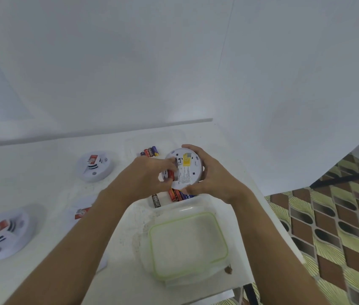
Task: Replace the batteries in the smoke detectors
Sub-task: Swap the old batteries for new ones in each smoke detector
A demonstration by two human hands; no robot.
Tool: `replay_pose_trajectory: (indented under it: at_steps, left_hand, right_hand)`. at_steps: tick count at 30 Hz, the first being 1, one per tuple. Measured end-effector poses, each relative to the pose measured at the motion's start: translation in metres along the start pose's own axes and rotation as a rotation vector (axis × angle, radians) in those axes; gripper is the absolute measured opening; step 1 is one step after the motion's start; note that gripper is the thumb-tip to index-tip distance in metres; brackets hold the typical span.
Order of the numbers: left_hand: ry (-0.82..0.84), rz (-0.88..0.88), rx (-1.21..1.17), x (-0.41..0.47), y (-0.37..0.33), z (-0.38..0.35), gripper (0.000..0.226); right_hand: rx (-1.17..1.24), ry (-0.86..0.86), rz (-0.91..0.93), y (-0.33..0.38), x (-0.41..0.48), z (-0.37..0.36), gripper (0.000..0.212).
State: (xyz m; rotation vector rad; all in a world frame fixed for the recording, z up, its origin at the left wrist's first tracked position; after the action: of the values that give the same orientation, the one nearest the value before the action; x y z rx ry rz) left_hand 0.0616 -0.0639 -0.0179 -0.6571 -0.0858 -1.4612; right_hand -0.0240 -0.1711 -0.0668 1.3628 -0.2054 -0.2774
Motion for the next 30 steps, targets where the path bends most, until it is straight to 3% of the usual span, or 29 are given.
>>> replay_pose_trajectory:
  at_steps: [8, 16, 23, 30]
  left_hand:
    - [-0.064, 0.027, -0.101, -0.015, 0.000, -0.002, 0.032]
    - [-0.163, 0.053, -0.181, -0.019, 0.002, 0.015, 0.034]
    - [-0.150, 0.222, -0.362, -0.026, 0.021, 0.004, 0.038]
    - [-0.448, 0.416, -0.581, -0.036, 0.036, 0.010, 0.029]
  right_hand:
    - [0.000, 0.046, -0.014, -0.001, 0.002, -0.004, 0.096]
    - [0.102, -0.013, -0.003, -0.010, -0.002, -0.004, 0.097]
    - [0.109, -0.035, 0.001, -0.010, -0.010, -0.002, 0.097]
    - [0.142, -0.111, 0.016, -0.008, -0.011, 0.003, 0.098]
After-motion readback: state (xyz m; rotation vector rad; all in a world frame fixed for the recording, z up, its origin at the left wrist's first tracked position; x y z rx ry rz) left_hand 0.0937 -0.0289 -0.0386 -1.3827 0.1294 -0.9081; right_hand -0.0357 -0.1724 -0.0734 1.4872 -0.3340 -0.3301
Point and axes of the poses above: each hand's wrist, its own x-axis towards the middle knuckle, its own z-axis out of the back of the hand, y = z × x, the point moved 9 cm from there along x, towards the middle knuckle
